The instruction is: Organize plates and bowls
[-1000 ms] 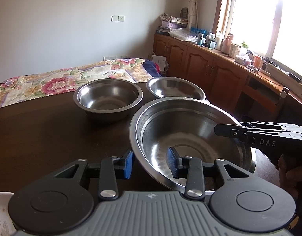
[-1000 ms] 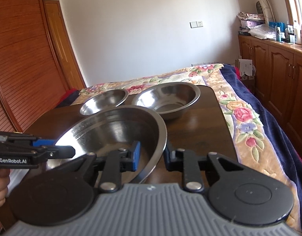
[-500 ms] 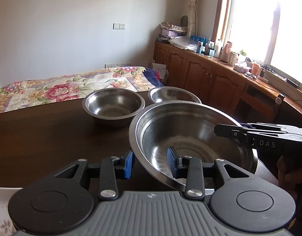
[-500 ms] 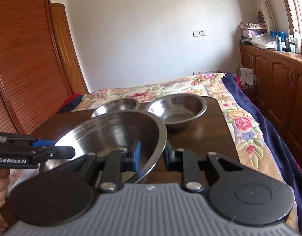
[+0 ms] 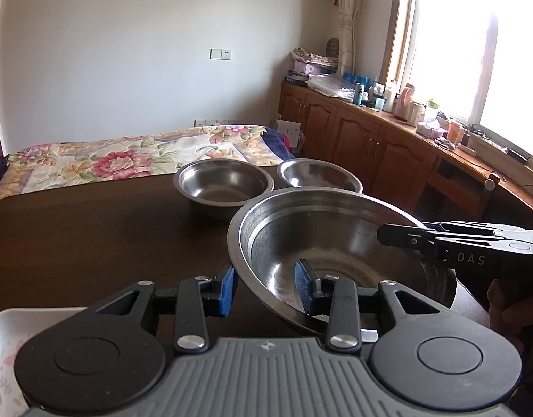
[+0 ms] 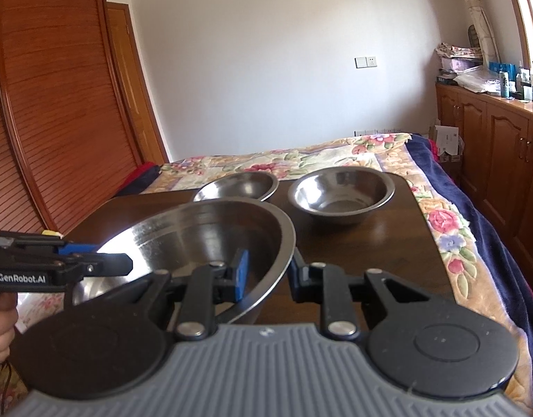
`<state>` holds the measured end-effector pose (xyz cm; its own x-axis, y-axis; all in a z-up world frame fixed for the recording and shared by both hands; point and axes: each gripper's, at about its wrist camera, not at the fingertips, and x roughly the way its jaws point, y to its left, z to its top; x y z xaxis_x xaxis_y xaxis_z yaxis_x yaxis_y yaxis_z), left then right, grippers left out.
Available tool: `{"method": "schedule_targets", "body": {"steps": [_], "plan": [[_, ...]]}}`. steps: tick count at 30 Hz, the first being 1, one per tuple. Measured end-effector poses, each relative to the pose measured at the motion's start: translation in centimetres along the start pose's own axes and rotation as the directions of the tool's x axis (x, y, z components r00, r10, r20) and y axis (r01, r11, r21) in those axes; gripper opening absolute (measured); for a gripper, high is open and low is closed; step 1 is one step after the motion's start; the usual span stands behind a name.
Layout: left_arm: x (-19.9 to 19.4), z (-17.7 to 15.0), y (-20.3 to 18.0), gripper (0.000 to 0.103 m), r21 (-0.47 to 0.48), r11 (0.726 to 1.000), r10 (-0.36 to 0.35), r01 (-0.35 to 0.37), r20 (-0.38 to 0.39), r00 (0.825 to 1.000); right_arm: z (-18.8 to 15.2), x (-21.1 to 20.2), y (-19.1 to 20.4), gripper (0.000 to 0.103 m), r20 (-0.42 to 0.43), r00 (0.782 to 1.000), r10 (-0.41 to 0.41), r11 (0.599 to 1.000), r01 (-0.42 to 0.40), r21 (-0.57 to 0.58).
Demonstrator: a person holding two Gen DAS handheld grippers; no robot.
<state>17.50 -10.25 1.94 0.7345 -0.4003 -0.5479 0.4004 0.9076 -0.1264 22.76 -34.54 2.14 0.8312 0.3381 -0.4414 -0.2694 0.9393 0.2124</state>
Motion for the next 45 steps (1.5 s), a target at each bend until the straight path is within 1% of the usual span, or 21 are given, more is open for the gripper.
{"method": "schedule_targets", "body": {"steps": [12,21,32,45], "plan": [[-1.1,-1.7,1.1,0.038,-0.016,1.0,0.017,-0.017,-0.015,1.0,-1.3,-0.1,1.8,0.026,-0.027,1.0,0.009,1.0,-0.01,-0.02],[-1.5,-3.1,1.4,0.038,-0.015,1.0,0.022,-0.023,-0.046,0.999,-2.2,-0.2,2.6,0.026,-0.04,0.999,0.018,1.0,-0.019,-0.018],[-1.5,-3.5,1.5,0.038,-0.008,1.0,0.026,-0.026,-0.059,0.998,-3.0,0.0,2.5,0.026,-0.057,0.998,0.026,1.0,-0.026,-0.008],[-1.1,-3.7,1.4,0.038,-0.005,1.0,0.01,-0.011,-0.071,0.997,-3.3,0.1,2.4,0.027,-0.078,0.996,0.049,0.999,-0.05,-0.008]]}}
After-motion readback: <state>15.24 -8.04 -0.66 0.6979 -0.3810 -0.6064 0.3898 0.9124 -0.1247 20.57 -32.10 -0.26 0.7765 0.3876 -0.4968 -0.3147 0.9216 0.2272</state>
